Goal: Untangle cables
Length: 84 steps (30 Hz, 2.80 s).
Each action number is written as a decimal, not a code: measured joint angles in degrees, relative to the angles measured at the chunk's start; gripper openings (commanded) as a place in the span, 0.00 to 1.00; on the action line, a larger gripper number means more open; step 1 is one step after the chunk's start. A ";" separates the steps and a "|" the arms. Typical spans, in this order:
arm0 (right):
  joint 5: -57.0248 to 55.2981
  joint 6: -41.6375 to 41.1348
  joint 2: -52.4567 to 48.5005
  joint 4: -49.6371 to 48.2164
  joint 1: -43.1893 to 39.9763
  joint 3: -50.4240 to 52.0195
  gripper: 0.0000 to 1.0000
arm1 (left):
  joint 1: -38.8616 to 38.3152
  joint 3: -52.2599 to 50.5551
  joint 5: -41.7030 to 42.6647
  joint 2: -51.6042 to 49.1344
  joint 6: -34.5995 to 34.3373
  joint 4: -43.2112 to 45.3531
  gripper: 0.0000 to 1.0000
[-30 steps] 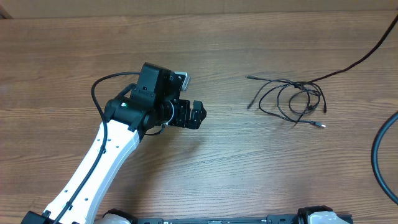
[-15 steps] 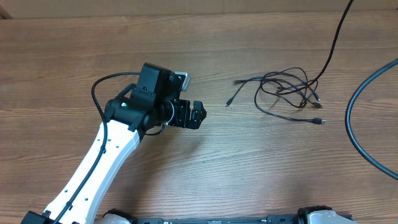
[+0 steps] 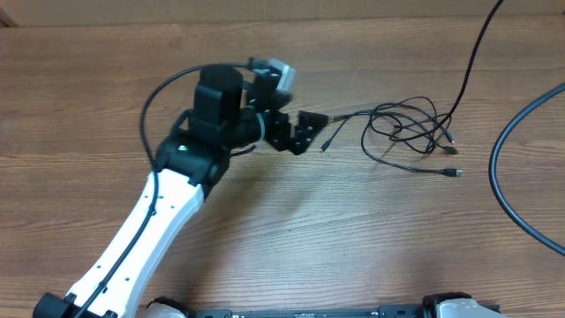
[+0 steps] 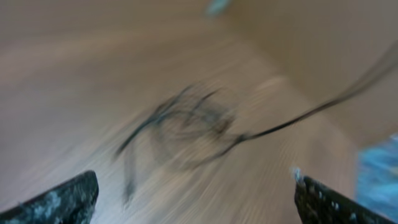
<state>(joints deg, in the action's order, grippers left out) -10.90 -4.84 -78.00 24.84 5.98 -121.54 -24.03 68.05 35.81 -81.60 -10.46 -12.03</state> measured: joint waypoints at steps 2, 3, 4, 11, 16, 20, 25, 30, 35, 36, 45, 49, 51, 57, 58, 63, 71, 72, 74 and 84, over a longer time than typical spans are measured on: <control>0.66 -1.40 0.22 0.13 0.00 0.00 0.04 | -2.36 0.24 6.40 -2.67 1.27 8.90 1.00; 1.36 -2.25 0.39 0.28 0.00 0.00 0.04 | -3.08 0.24 7.63 -3.61 1.62 10.91 1.00; 1.73 -2.67 0.55 0.39 0.00 0.00 0.04 | -4.13 0.24 9.27 -5.14 1.88 13.49 1.00; 5.01 -5.09 2.40 2.25 0.00 0.00 0.04 | -10.43 0.11 13.51 -18.88 3.08 28.94 1.00; 6.08 -5.64 2.78 3.10 0.02 0.00 0.04 | -12.13 -0.09 13.92 -23.71 3.21 38.45 1.00; 6.67 -5.64 2.78 3.82 0.00 0.00 0.04 | -15.45 -0.09 11.32 -26.25 3.21 45.51 1.00; 7.50 -6.03 2.78 4.79 0.02 0.00 0.04 | -21.18 -0.09 0.85 -27.28 3.78 46.45 0.51; 8.11 -6.99 2.80 6.56 0.00 0.00 0.04 | -24.44 -0.13 -7.65 -27.30 5.05 50.36 0.04; 2.43 -7.13 2.95 12.07 0.02 -0.02 0.04 | -21.38 -0.15 -9.94 -27.23 -2.38 60.67 0.04; -1.64 -7.15 3.19 14.80 0.00 -0.02 0.04 | -19.71 -0.17 -9.92 -27.12 -6.16 63.17 0.04; -16.17 -7.39 3.19 36.85 0.00 -0.02 0.60 | -6.14 -0.28 -5.38 -8.33 -24.02 71.30 0.04; -5.79 -7.06 2.23 46.51 0.00 -0.02 1.00 | -2.69 0.02 -4.26 2.36 -22.75 55.54 0.04; 2.03 -5.49 1.64 49.13 0.00 0.00 1.00 | -2.05 -0.09 -4.11 6.45 -18.58 49.44 0.04; 20.98 -3.41 0.28 52.30 0.00 0.00 1.00 | -0.55 -0.09 -4.74 12.85 -10.78 41.92 0.04; 24.52 -3.19 -0.28 52.98 0.00 0.00 1.00 | -0.17 -0.09 -4.28 13.40 -9.68 41.94 0.04; 39.23 6.10 -4.35 56.11 0.00 0.00 1.00 | 0.57 -0.09 -3.82 14.40 -8.90 41.29 0.04; 54.99 31.17 -9.27 61.92 0.02 0.07 1.00 | 1.27 -0.09 -14.05 15.98 -30.23 35.80 0.04; 56.30 33.31 -9.55 62.18 0.02 0.13 1.00 | 1.27 -0.09 -14.97 15.98 -32.87 35.69 0.04; 59.28 37.46 -10.05 62.29 0.00 0.85 1.00 | 1.27 -0.09 -16.41 15.98 -38.14 34.80 0.04; 68.96 46.01 -15.52 62.07 0.46 3.96 1.00 | 1.27 0.11 -21.99 16.04 -70.20 17.38 0.04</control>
<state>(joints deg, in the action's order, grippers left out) 58.06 41.17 -93.51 86.91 6.44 -117.58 -22.76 68.16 13.82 -65.56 -80.66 5.34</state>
